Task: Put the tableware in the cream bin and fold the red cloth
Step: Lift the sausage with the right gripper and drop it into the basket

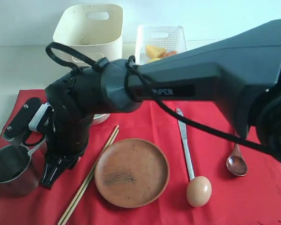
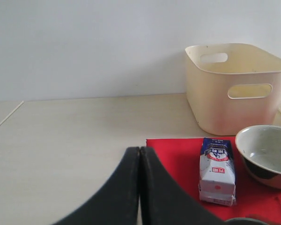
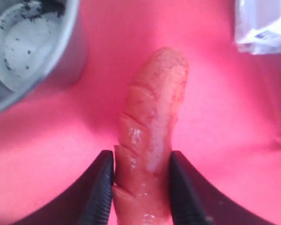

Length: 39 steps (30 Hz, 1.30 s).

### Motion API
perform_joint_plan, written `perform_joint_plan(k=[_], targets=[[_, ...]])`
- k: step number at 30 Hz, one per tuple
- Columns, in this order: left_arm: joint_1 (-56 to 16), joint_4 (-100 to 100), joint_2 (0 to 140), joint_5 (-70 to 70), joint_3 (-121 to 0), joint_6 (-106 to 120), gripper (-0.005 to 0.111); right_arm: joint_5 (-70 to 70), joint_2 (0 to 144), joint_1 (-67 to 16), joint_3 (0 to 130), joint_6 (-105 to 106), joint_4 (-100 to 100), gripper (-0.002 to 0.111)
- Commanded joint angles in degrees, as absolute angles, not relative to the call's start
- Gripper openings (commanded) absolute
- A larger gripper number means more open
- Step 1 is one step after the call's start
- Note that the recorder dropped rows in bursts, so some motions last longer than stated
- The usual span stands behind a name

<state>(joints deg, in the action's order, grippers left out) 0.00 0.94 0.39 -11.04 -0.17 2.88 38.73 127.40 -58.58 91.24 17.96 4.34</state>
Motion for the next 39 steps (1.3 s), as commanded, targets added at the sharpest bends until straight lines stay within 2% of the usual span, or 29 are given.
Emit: perform_joint_plan(k=[1,10,18,27,30,39], targets=[[0.0,0.6,0.0,-11.0,0.0,2.8,0.001,39.8,121.6,-58.6,92.0,17.3,3.7,0.000],[0.0,0.6,0.0,-11.0,0.0,2.8,0.001,41.7,109.3,-54.5,91.6,16.0,2.7,0.000],[0.0,0.6,0.0,-11.0,0.0,2.8,0.001,41.5,100.9,-44.6,87.9,16.0,2.9,0.000],[0.0,0.6,0.0,-11.0,0.0,2.8,0.001,39.7,100.8,-31.5,87.3,16.0,3.0,0.000],[0.0,0.6,0.0,-11.0,0.0,2.8,0.001,35.1,100.9,-27.2,85.8,16.0,3.0,0.000],[0.0,0.6,0.0,-11.0,0.0,2.9,0.001,22.1,109.8,-21.3,83.8,15.2,3.0,0.000]])
